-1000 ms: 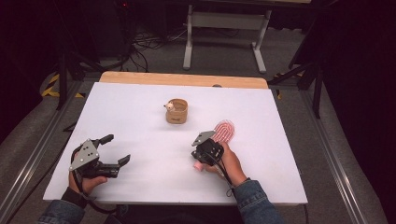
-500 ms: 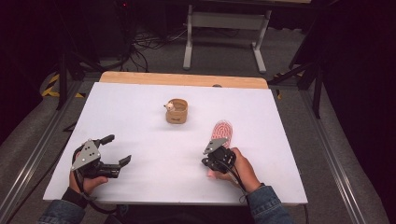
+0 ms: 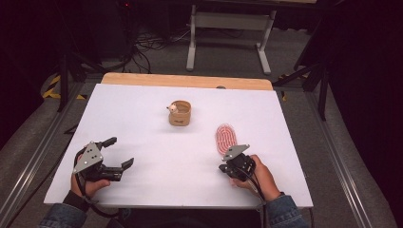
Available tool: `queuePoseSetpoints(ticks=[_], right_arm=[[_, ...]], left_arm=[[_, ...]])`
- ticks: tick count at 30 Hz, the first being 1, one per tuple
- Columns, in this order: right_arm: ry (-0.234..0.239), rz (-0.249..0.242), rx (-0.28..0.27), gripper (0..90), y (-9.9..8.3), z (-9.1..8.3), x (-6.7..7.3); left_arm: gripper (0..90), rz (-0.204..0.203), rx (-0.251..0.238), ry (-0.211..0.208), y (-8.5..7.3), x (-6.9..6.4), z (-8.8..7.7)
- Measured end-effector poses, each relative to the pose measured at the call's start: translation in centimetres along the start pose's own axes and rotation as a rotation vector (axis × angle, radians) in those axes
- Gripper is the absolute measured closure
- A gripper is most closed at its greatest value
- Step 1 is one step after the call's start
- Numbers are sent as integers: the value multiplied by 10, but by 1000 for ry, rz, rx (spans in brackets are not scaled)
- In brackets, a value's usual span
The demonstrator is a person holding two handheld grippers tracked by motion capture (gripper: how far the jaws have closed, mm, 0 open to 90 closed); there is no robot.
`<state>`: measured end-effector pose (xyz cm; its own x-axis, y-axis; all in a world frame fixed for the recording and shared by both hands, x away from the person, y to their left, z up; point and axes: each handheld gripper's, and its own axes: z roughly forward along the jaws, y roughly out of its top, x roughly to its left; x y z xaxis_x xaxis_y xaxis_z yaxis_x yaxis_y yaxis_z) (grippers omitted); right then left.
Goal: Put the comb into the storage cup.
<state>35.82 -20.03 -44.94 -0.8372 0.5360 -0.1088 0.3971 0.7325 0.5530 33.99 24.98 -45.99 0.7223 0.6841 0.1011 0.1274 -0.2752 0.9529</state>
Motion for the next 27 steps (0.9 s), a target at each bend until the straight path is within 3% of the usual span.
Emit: queuePoseSetpoints(ticks=[14, 24, 27], right_arm=[[-69, 90, -6, 900, -34, -21, -16], [-98, 123, -7, 895, -41, -25, -23], [-102, 121, -8, 855, -40, -26, -22]], left_arm=[[72, -2, 9, -5, 0, 0, 1], [72, -5, 13, -10, -1, 0, 2], [72, -5, 15, -11, -1, 0, 2]])
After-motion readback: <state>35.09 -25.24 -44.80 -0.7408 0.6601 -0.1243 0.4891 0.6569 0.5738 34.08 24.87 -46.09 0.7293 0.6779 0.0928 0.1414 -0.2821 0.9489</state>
